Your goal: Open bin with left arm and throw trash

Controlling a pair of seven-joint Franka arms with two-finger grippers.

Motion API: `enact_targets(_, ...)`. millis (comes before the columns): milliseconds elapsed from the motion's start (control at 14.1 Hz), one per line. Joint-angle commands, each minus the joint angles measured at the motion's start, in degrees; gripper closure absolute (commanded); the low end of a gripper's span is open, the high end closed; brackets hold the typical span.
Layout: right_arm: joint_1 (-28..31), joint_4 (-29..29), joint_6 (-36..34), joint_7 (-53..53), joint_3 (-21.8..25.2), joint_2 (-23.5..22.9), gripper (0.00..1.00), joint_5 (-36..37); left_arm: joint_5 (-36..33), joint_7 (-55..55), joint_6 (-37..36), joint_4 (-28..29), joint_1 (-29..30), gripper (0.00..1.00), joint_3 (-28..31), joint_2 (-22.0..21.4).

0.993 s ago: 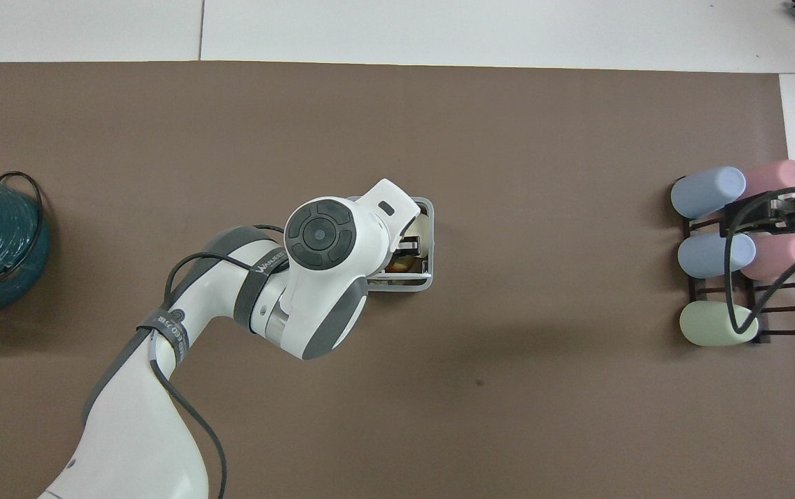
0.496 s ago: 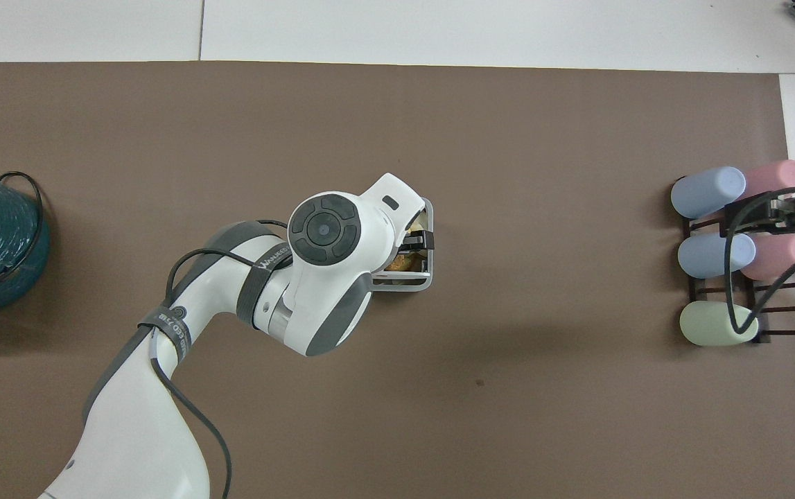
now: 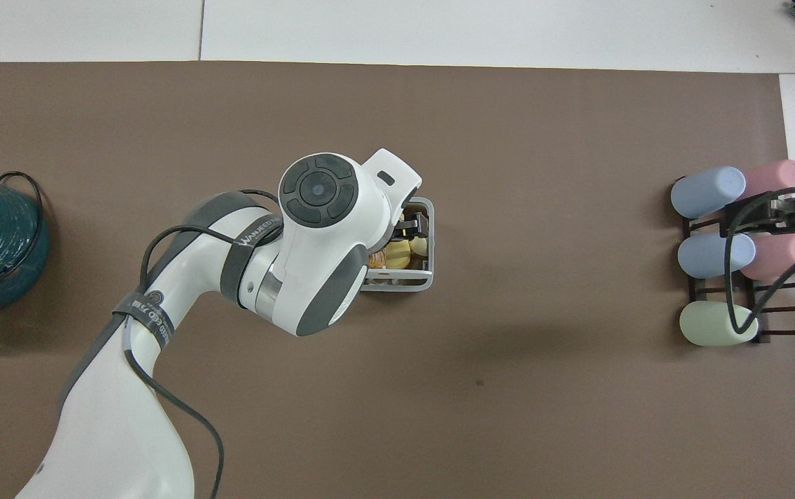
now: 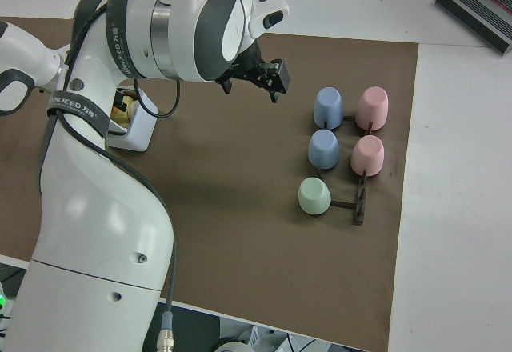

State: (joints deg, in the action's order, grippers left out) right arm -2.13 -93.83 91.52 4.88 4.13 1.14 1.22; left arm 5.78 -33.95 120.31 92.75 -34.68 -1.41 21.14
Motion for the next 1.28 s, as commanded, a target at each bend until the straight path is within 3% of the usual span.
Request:
enact_targets(0, 0.38, -1.71, 0.32, -0.04, -0.08, 1.58, 0.00, -0.69, -0.60, -0.16, -6.29, -5.11, 1.63, 0.00, -0.08, 0.57)
enact_targets(284, 0.38, -1.71, 0.32, -0.04, -0.08, 1.58, 0.00, -0.69, -0.51, 1.33, -19.63, -14.67, 9.26, 0.00, 0.01, 0.48)
enact_targets(567, 0.29, -1.71, 0.32, -0.04, -0.08, 1.58, 0.00, -0.69, -3.83, 10.53, -31.78, -20.24, 17.35, 0.00, 0.09, -0.65)
enact_targets(922, 0.46, -1.36, 0.32, -2.59, 0.00, 1.40, 0.00, -0.69, -6.48, 23.71, -34.00, -19.72, 26.06, 0.00, -0.08, -6.71)
enact_targets(1063, 0.46, -1.45, 0.32, -2.51, -0.08, 1.49, 0.00, -0.69, -11.47, 32.41, -32.95, -18.83, 26.34, 0.00, -0.08, -8.56)
enact_targets(1205, 0.46, -1.53, 0.32, -2.51, 0.00, 1.49, 0.00, -0.69, -11.32, 33.86, -32.68, -18.75, 27.38, 0.00, 0.09, -8.83)
